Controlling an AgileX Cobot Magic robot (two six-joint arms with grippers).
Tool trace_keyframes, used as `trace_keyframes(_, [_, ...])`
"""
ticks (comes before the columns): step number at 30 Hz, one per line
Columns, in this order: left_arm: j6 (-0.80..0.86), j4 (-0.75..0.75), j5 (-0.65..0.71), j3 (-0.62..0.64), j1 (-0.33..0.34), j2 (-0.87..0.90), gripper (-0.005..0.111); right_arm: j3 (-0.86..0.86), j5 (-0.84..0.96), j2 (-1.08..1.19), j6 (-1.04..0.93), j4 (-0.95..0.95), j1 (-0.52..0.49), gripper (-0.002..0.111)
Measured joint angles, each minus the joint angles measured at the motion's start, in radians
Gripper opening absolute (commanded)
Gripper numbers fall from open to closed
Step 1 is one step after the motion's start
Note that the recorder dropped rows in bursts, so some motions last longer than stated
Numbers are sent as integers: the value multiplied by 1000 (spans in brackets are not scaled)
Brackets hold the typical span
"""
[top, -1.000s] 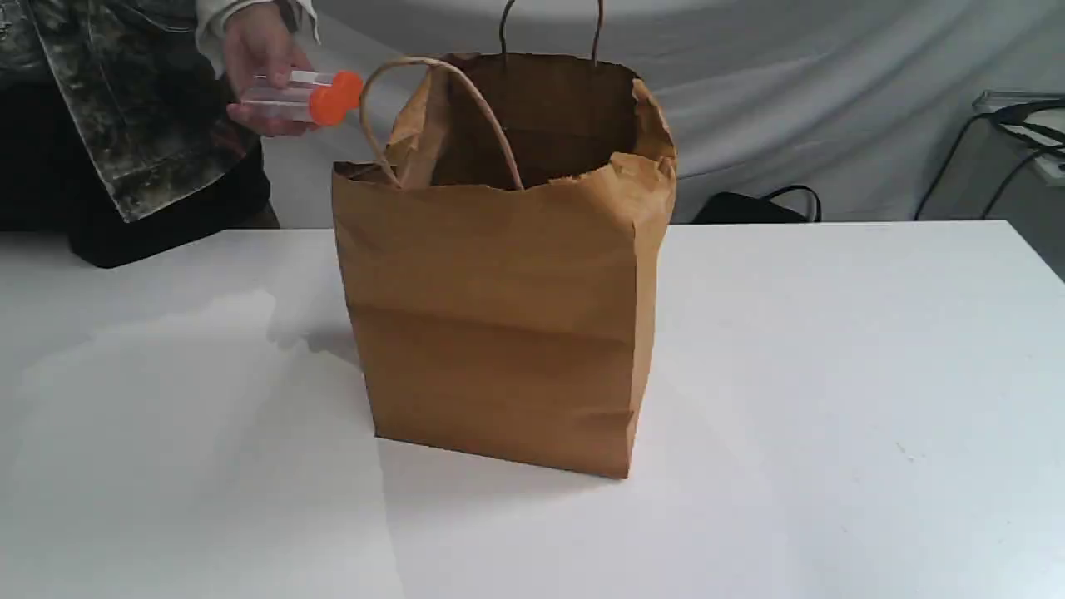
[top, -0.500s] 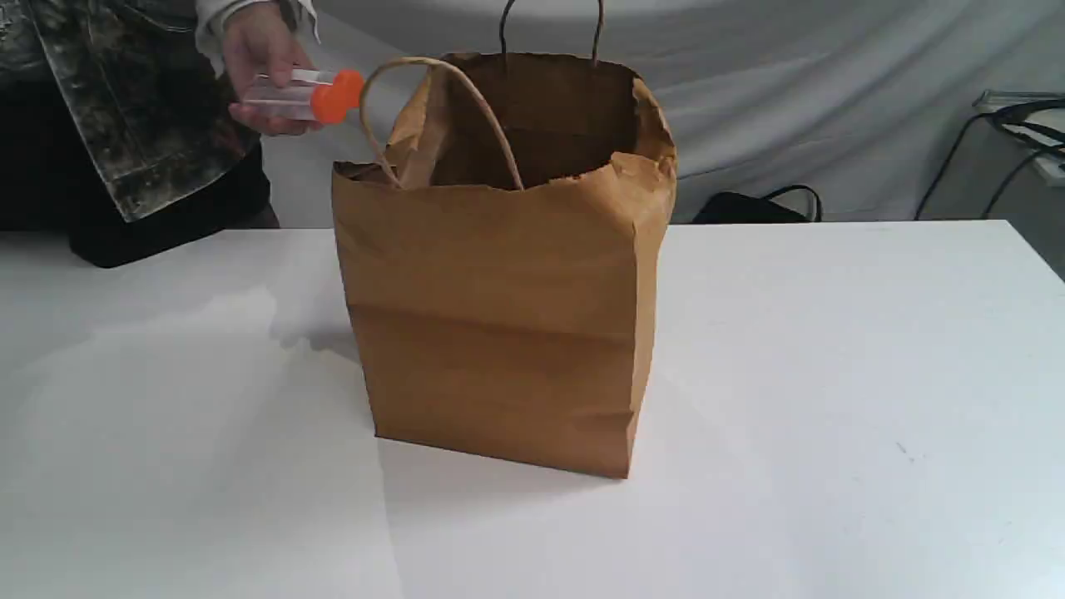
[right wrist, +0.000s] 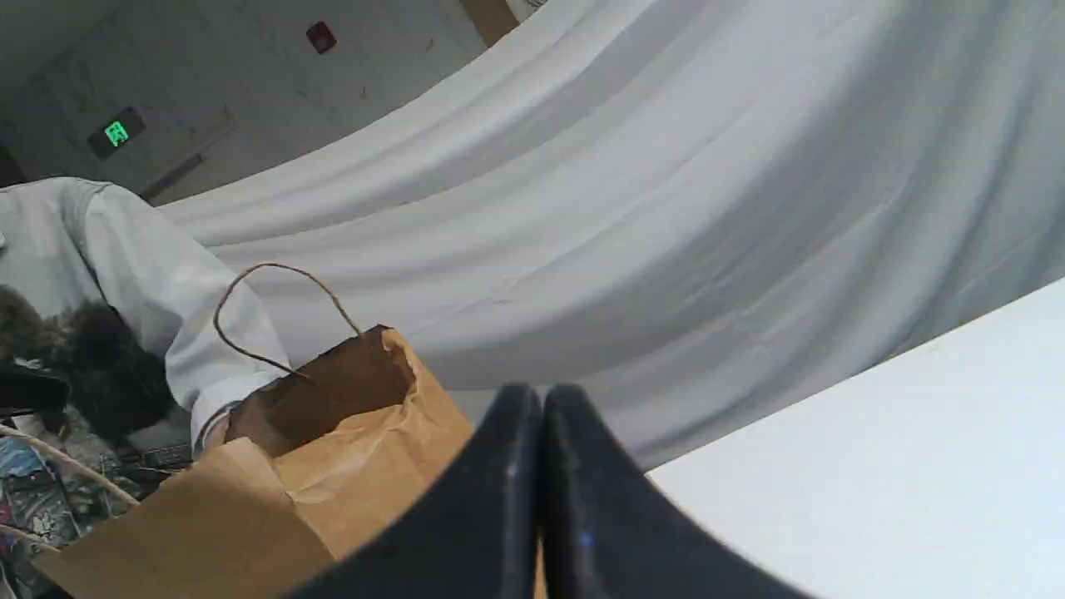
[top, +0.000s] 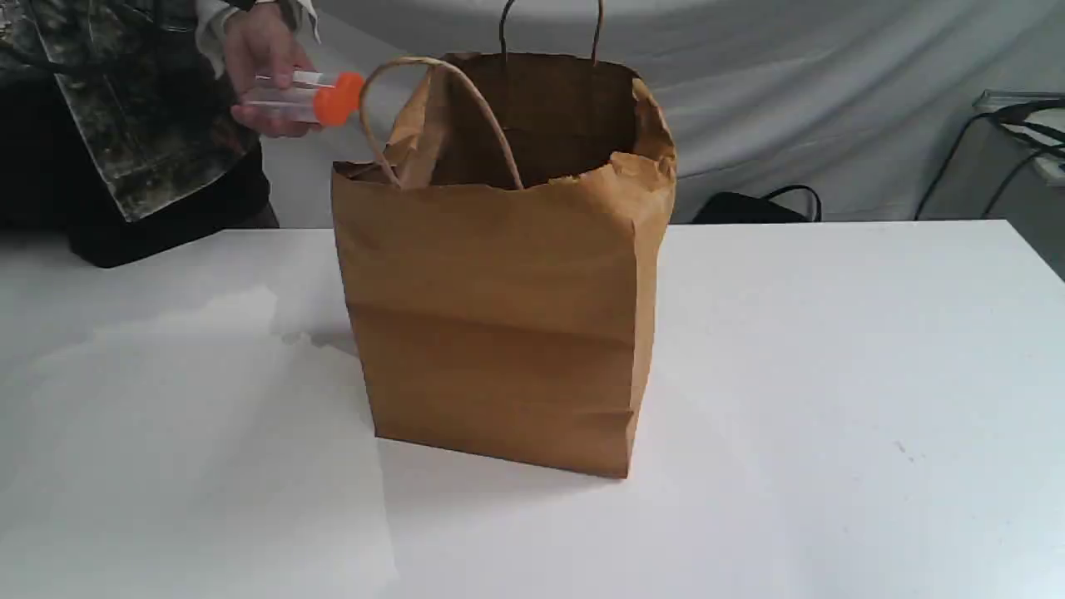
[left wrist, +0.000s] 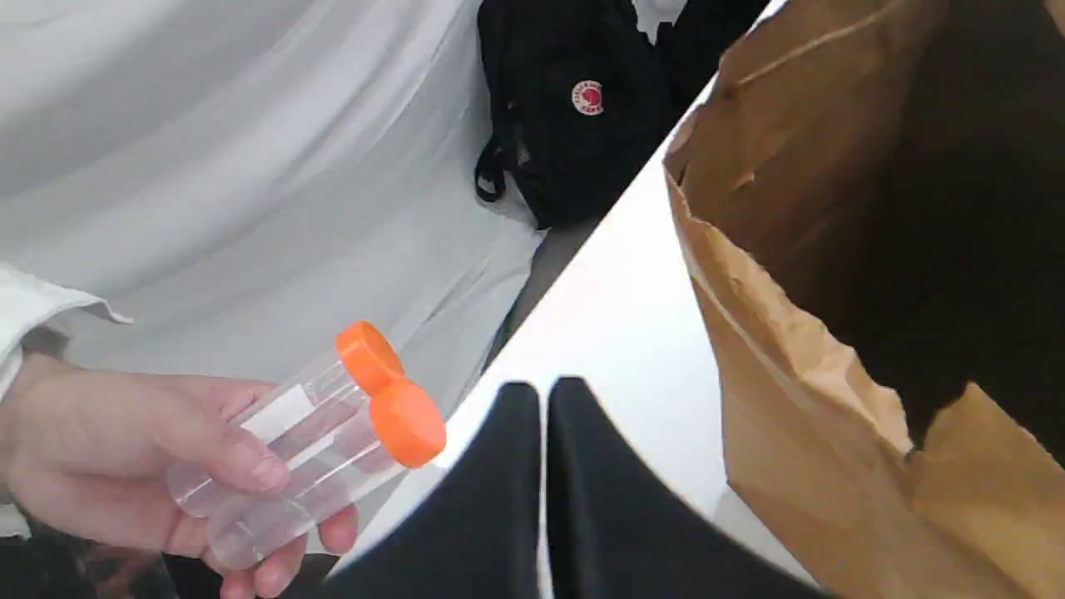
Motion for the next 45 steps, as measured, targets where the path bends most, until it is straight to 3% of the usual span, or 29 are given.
trace_keyframes(6, [-229, -68, 111, -175, 0, 114, 0, 0, 0, 0, 0, 0, 0, 0])
trace_keyframes(15, [-368, -150, 26, -262, -39, 250, 2, 0, 2, 0, 0, 0, 0, 0])
trace_keyframes(18, [-372, -159, -49, -262, -58, 270, 14, 0, 4, 0, 0, 0, 0, 0])
trace_keyframes(23, [-372, -168, -77, -262, -89, 280, 52, 0, 4, 0, 0, 0, 0, 0])
trace_keyframes(26, [-372, -170, -56, -265, -92, 280, 67, 0, 8, 0, 0, 0, 0, 0])
trace_keyframes(33, [-408, -160, 44, -265, -92, 280, 68, 0, 8, 0, 0, 0, 0, 0])
trace_keyframes(40, [-496, 6, 63, -265, -94, 280, 68, 0, 8, 0, 0, 0, 0, 0])
trace_keyframes(45, [-506, -22, 73, -265, -94, 280, 68, 0, 8, 0, 0, 0, 0, 0])
